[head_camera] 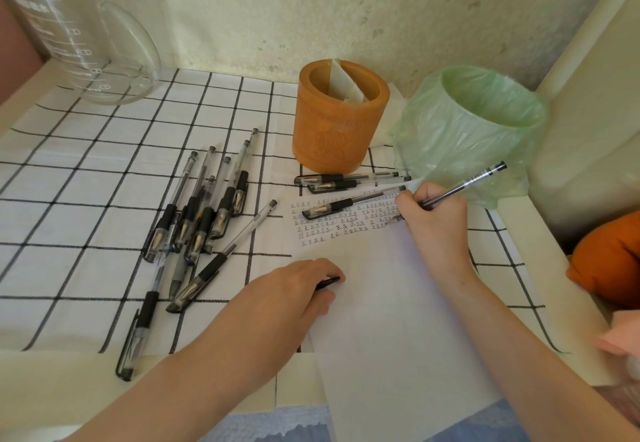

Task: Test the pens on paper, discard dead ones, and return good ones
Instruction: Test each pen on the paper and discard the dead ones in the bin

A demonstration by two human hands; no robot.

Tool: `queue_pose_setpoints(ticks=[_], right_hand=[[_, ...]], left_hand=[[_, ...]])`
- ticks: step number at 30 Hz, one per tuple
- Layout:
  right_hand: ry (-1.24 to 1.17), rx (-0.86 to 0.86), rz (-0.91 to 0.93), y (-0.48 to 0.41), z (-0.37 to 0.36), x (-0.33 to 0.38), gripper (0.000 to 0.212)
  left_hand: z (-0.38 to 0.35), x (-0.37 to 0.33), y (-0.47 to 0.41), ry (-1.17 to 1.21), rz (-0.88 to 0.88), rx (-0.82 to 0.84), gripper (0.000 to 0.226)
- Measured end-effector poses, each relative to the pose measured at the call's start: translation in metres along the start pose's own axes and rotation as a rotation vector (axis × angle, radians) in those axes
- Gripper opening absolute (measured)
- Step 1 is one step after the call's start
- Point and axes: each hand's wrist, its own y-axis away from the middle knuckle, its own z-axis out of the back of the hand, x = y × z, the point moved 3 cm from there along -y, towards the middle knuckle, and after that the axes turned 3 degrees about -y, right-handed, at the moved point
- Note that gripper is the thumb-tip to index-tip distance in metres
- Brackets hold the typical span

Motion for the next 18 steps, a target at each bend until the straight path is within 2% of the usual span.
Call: queue_pose_setpoints(ticks=[18], right_hand=[[-0.024,-0.01,-0.003,0.0006,0.0011,0.0019,0.038]], left_hand=[[0.0021,-0.0025,0.0004,-0.003,0.02,0.013,0.026]])
